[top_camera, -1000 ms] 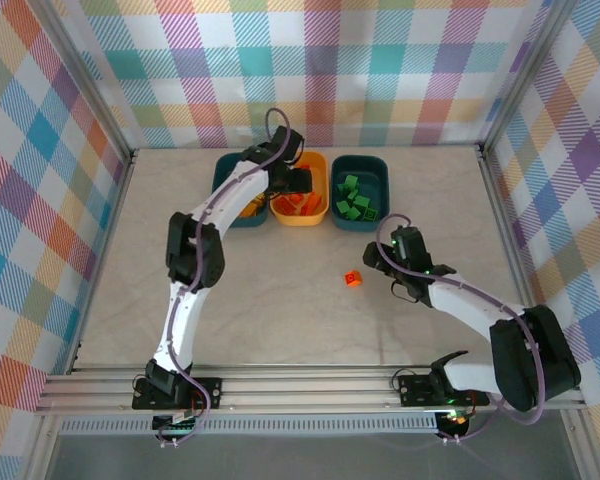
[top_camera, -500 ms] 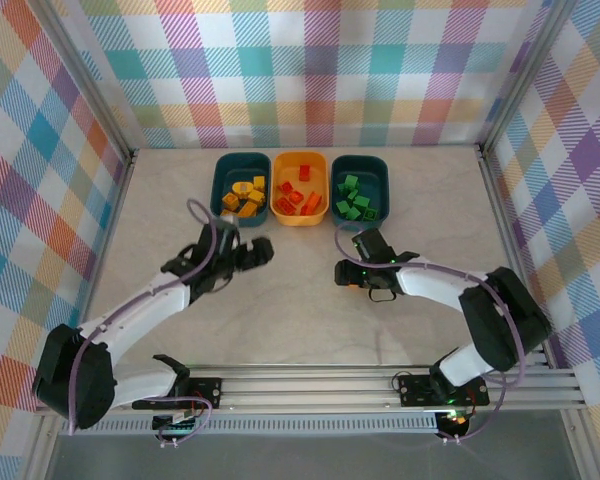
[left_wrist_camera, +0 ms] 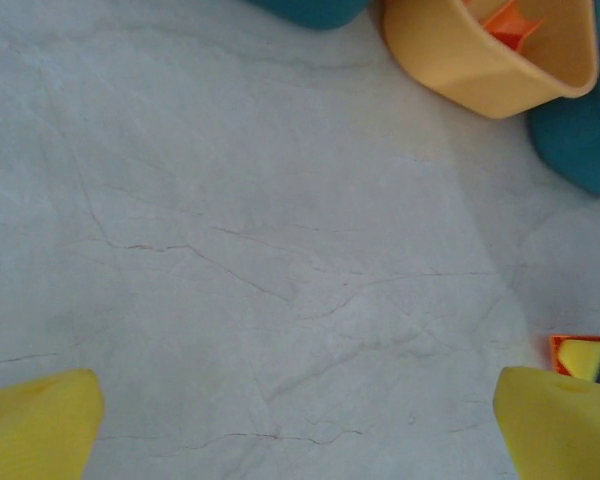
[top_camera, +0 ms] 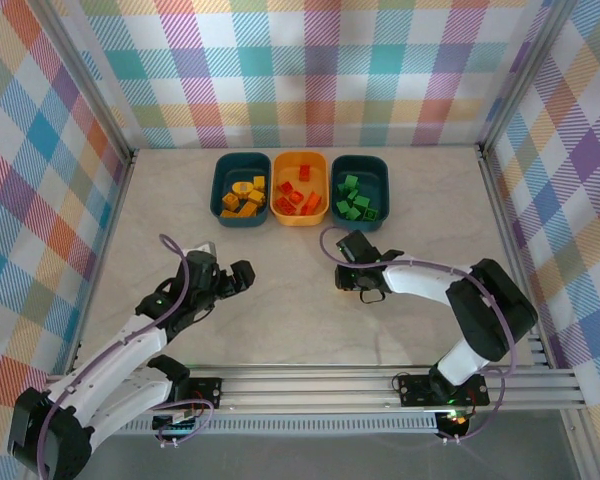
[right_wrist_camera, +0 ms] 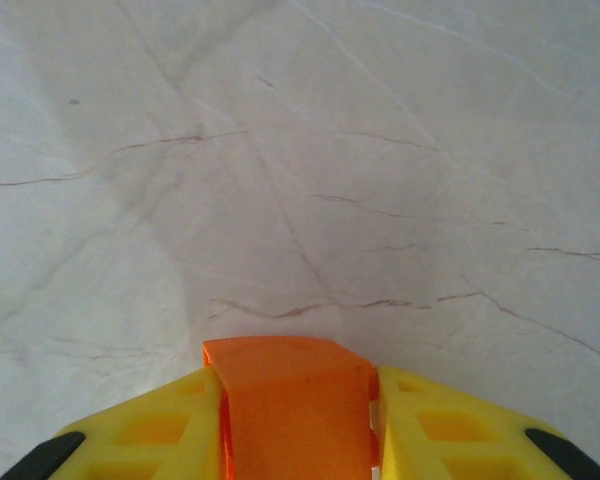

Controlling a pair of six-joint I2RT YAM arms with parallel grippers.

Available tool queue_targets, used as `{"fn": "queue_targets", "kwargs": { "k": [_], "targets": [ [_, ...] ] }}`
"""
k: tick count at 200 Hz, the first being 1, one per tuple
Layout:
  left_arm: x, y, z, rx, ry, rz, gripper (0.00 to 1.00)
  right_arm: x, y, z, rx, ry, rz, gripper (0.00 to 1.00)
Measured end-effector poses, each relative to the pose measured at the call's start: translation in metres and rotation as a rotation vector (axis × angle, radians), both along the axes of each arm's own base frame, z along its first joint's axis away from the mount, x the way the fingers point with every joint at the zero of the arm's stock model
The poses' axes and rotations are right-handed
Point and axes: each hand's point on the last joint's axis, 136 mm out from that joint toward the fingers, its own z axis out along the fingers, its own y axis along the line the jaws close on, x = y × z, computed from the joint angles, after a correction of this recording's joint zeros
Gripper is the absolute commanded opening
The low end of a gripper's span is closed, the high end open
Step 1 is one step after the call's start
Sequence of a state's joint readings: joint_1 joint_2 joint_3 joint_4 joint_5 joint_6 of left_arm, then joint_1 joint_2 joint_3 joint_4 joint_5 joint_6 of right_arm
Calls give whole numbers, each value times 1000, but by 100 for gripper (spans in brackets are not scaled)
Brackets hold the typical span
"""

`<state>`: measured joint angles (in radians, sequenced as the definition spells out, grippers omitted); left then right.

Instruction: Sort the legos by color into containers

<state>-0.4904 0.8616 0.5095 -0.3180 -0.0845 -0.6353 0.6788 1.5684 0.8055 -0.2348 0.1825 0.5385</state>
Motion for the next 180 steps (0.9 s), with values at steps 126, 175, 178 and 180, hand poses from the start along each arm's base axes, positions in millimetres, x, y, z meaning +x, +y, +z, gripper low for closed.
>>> {"fn": "queue_targets", "kwargs": {
  "k": [126,175,178,180],
  "targets": [
    [-22,11,-10,11,83,25,100,210,113,70,62,-268,28,70],
    [-29,34,10,69,66,107,100,192,93,113,55,-312,37,80],
    [-29,36,12,72,62,118,100,187,92,121,60,-325,41,81],
    [-29,37,14,74,58,124,100,183,91,124,63,-330,47,84]
  ]
}}
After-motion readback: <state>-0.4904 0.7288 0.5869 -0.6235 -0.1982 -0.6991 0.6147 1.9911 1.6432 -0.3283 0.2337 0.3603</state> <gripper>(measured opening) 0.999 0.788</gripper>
